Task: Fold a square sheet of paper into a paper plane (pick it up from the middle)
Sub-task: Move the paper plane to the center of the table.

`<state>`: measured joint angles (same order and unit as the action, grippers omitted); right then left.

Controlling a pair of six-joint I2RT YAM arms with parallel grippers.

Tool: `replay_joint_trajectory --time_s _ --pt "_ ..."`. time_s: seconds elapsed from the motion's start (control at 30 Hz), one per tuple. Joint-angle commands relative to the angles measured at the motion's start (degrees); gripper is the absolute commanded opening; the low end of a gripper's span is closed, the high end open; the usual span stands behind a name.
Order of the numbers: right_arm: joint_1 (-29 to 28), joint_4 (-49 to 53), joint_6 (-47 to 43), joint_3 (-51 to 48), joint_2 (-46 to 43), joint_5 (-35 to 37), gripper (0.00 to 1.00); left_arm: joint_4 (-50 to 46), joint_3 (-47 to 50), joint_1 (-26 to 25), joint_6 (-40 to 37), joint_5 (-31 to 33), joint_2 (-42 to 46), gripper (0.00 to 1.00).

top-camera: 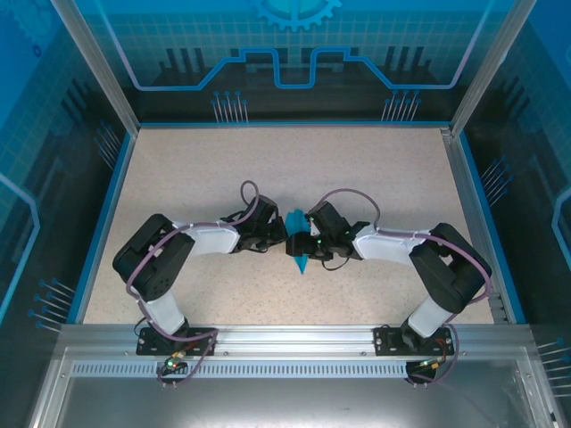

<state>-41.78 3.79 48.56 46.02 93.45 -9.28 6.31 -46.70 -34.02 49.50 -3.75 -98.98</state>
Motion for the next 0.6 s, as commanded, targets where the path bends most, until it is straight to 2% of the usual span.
replay_joint_trajectory --time_s 0.0,0.2,0.57 --pt "-1.99 4.18 -0.92 1.76 -0.14 5.15 0.64 0.2 0.75 0.27 0.42 -2.16 2.54 0.0" --pt "-3.9 6.99 -2.13 4.03 1.55 10.11 0.57 0.27 0.93 0.21 0.07 -2.76 2.92 0.0" --pt "-4.16 4.82 -0.78 7.15 3.65 11.01 0.44 0.33 1.37 0.36 0.08 -2.45 2.61 0.0"
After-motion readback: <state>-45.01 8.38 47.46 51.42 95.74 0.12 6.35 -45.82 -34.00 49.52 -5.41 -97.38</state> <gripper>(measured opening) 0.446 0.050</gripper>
